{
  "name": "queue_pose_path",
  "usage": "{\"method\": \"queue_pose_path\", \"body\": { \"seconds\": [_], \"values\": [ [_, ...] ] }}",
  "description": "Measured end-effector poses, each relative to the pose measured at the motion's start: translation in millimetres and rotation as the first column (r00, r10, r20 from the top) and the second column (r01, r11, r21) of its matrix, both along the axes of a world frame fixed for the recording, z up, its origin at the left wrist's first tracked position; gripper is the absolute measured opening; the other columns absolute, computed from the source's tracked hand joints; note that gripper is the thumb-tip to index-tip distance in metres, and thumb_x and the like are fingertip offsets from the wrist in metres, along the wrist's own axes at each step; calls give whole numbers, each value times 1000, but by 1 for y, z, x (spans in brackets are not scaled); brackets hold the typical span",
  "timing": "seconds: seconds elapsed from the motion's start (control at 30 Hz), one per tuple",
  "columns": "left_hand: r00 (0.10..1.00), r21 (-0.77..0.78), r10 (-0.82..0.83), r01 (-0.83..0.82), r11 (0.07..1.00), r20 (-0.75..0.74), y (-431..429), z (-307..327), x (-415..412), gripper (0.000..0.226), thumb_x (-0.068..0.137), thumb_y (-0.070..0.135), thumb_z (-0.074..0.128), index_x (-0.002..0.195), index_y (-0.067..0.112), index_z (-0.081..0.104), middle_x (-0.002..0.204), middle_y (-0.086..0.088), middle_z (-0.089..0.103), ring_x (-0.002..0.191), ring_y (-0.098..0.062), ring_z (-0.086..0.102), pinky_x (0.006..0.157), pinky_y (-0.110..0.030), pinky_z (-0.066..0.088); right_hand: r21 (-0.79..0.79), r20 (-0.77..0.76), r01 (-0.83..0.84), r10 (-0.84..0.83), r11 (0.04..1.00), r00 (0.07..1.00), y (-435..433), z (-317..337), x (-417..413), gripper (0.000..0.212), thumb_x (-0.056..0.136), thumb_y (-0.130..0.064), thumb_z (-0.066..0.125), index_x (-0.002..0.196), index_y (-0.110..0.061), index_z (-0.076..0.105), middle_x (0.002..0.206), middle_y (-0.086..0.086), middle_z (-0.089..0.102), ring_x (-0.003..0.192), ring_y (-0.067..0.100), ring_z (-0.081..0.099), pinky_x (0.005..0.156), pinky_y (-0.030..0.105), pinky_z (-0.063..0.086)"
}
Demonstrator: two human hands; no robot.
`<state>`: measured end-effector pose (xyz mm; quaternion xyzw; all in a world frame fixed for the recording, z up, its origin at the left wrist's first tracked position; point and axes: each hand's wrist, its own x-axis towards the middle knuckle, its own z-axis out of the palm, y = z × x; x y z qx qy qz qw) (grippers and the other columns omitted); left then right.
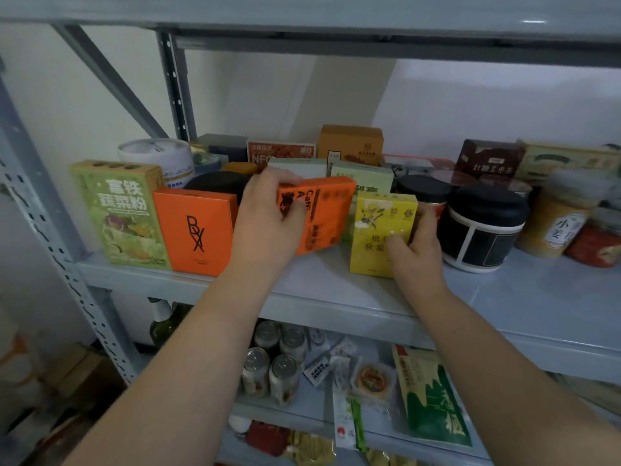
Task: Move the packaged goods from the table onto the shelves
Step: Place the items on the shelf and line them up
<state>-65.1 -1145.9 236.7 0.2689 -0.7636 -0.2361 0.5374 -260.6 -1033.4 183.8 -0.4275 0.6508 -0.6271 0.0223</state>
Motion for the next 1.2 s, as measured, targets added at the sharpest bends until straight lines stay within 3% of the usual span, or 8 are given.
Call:
{"method": "queue_pose_path", "body": {
  "seconds": [0.13, 0.43, 0.5, 0.6, 0.77, 0.97, 1.07, 1.2],
  "values": [
    [992, 383, 17, 33, 923, -127, 21, -32, 4, 26, 91, 20, 71, 98, 32, 49, 98, -1, 64, 80, -8, 65, 61, -20, 52, -7, 14, 2, -2, 1000, 1000, -1, 2, 2, 52, 77, -19, 49, 129, -20, 44, 102, -14, 60, 84, -16, 55, 66, 2, 39],
    [839, -58, 79, -57, 997, 539, 20, 15, 7, 32, 84, 28, 73, 74, 20, 43, 80, 3, 53, 69, -8, 48, 54, -27, 30, 19, 22, 6, -6, 1000, 1000, 1, 4, 5, 46, 77, -22, 50, 121, -30, 42, 103, -15, 61, 87, -13, 56, 71, 15, 43],
    [796, -27, 50, -42, 999, 603, 17, 23, 6, 19, 85, 23, 71, 88, 20, 52, 91, 3, 58, 75, -10, 54, 57, -26, 39, 20, 19, -2, 2, 1000, 1000, 1, 3, 6, 45, 77, -21, 50, 121, -29, 42, 103, -15, 60, 87, -12, 56, 71, 18, 43],
    [878, 87, -6, -40, 995, 478, 8, 21, 10, 43, 88, 11, 63, 128, 26, 55, 116, 8, 59, 99, -11, 59, 71, -21, 46, 18, 29, -8, 7, 1000, 1000, 1, 4, 5, 45, 77, -21, 50, 121, -28, 42, 101, -15, 60, 84, -14, 56, 68, 10, 43],
    [998, 307, 27, -45, 951, 62, 10, -14, 3, 33, 97, 5, 52, 123, 25, 56, 106, 11, 61, 98, -8, 59, 81, -26, 47, 24, 33, -4, 4, 1000, 999, 0, 4, 4, 43, 82, -16, 52, 122, -28, 41, 101, -14, 60, 84, -12, 56, 66, 12, 43],
    [941, 393, -25, -116, 912, 337, 2, -41, -14, 60, 94, 6, 52, 142, 17, 18, 98, -8, 64, 72, -19, 62, 56, -33, 46, 26, 5, 3, -3, 1000, 1000, 0, 1, 1, 42, 90, -2, 56, 123, -25, 42, 102, -12, 60, 82, -17, 55, 65, 3, 41],
    [975, 222, 0, -51, 974, 220, 0, -38, -15, 94, 86, 5, 65, 153, 33, 5, 139, -12, 49, 115, -26, 59, 90, -41, 55, 27, 0, 5, -5, 1000, 1000, 0, 1, 1, 41, 90, -1, 55, 122, -24, 41, 102, -11, 60, 82, -17, 55, 63, 3, 41],
    [851, -452, 357, -163, 877, 385, -6, -28, -22, 100, 75, 23, 83, 156, 15, 25, 152, -14, 37, 140, -36, 33, 118, -51, 29, 53, -25, 4, -3, 999, 1000, -1, 1, 0, 49, 89, -1, 57, 125, -27, 37, 105, -17, 57, 87, -20, 54, 65, 0, 39]
  ]
}}
